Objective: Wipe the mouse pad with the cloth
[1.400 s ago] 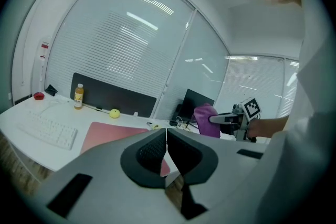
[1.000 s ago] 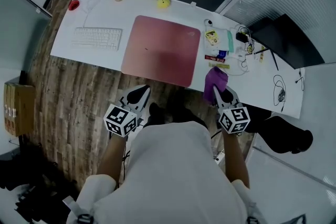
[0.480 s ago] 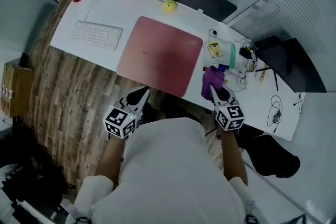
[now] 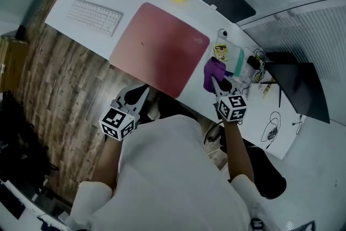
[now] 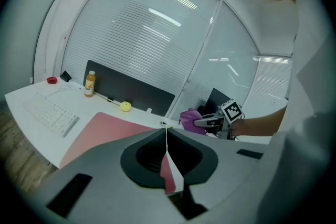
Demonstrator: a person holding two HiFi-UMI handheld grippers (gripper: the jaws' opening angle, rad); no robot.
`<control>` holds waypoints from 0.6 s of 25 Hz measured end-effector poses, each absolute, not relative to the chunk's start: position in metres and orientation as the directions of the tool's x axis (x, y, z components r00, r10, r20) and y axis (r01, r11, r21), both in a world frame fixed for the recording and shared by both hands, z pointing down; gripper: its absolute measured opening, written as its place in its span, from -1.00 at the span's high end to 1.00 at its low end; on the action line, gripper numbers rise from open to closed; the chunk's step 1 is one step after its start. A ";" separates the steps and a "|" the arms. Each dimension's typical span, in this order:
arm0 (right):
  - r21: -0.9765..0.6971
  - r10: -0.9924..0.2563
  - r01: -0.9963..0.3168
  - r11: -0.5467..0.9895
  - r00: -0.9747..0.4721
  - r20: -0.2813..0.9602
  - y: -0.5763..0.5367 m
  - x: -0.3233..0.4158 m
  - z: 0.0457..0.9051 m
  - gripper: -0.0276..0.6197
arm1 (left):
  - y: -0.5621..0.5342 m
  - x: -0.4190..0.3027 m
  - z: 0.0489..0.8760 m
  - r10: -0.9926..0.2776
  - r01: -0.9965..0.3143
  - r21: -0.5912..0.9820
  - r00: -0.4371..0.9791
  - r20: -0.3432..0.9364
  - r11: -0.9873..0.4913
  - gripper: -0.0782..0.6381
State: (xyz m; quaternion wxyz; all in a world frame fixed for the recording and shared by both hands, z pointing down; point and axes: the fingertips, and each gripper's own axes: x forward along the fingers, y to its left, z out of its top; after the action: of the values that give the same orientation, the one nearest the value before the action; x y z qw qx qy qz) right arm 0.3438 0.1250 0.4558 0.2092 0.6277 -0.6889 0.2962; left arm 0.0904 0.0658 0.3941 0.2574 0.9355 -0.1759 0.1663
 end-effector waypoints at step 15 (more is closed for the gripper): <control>-0.059 -0.611 -0.968 0.244 -0.201 0.765 0.032 0.390 0.528 0.68 | 0.068 0.109 0.426 -0.312 -0.521 0.464 0.834 0.454 -0.717 0.73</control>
State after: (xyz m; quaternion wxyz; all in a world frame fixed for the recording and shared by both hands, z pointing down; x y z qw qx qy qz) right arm 0.3904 0.0320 0.5277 0.3171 0.5466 -0.7222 0.2811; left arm 0.1095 0.0680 0.4259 0.2990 0.9098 -0.2288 0.1745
